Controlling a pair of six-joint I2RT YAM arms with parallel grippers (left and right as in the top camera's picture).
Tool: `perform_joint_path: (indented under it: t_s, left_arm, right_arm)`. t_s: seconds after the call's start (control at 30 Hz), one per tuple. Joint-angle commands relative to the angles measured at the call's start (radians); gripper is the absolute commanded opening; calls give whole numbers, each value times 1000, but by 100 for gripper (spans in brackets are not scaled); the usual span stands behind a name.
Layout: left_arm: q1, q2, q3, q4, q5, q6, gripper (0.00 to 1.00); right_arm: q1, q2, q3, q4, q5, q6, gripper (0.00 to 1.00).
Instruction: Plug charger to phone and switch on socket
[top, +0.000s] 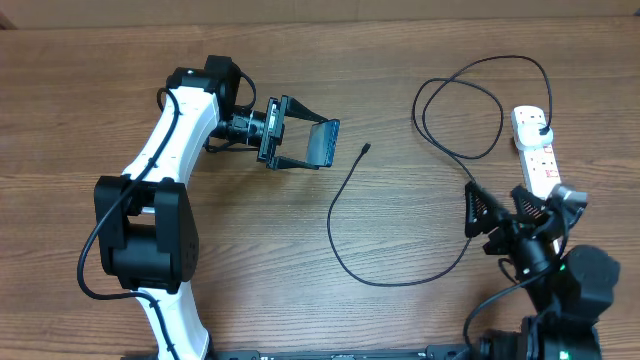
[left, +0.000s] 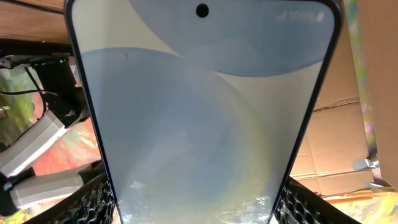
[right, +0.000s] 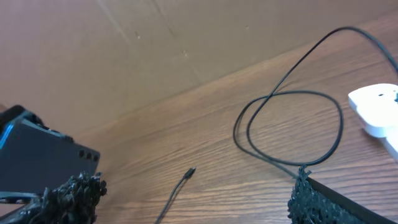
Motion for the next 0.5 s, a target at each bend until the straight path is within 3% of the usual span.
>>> perform_joint_path:
  t_s: [0.0,0.23,0.47]
  left_arm:
    - [-10,-6,28,-1,38,2,70]
    - [-9,-6,28,-1,37,2,70]
    - [-9,-6,28,-1,12,2,70]
  right_arm:
    - [-87,70,54,2,-183,0,100]
    - [-104,179,140,-8,-306,0,100]
    - [-103,226,255,-128,-325,-8,100]
